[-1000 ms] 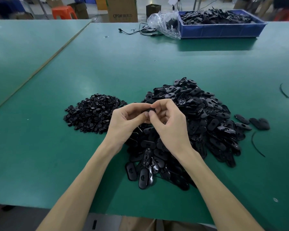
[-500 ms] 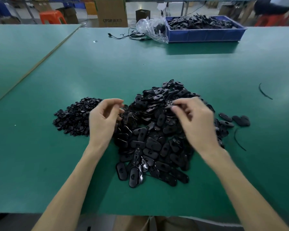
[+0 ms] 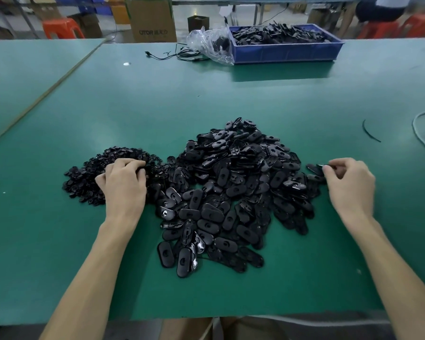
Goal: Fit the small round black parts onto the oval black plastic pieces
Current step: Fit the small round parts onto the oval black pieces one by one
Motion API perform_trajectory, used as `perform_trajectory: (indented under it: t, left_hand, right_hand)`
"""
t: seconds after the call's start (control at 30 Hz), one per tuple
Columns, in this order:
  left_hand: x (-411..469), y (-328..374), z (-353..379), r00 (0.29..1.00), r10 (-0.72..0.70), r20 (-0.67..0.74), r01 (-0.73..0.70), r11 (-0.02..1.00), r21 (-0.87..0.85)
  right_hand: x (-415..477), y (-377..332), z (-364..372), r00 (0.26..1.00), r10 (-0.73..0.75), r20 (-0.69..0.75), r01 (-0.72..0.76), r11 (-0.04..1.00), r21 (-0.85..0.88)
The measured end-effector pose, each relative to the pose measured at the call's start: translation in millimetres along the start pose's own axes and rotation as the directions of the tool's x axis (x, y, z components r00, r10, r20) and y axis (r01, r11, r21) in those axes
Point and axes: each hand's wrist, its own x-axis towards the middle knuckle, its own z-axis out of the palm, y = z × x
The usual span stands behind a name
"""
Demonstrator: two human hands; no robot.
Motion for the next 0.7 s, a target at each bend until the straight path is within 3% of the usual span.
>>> perform_trajectory:
  t: [0.5, 0.7]
  left_hand:
    - [1.2, 0.5, 1.2, 0.999, -0.019, -0.044, 0.021, 0.999, 0.031]
    - [0.9, 2.0, 1.2, 0.998, -0.003, -0.069, 0.004, 1.000, 0.020]
  right_hand:
    - [-10.9, -11.0, 5.2, 0.987, -0.160, -0.010, 0.161, 0.986, 0.046]
    - [-33.0, -50.4, 9.6, 0.954, -0.285, 0.090, 0.273, 0.954, 0.126]
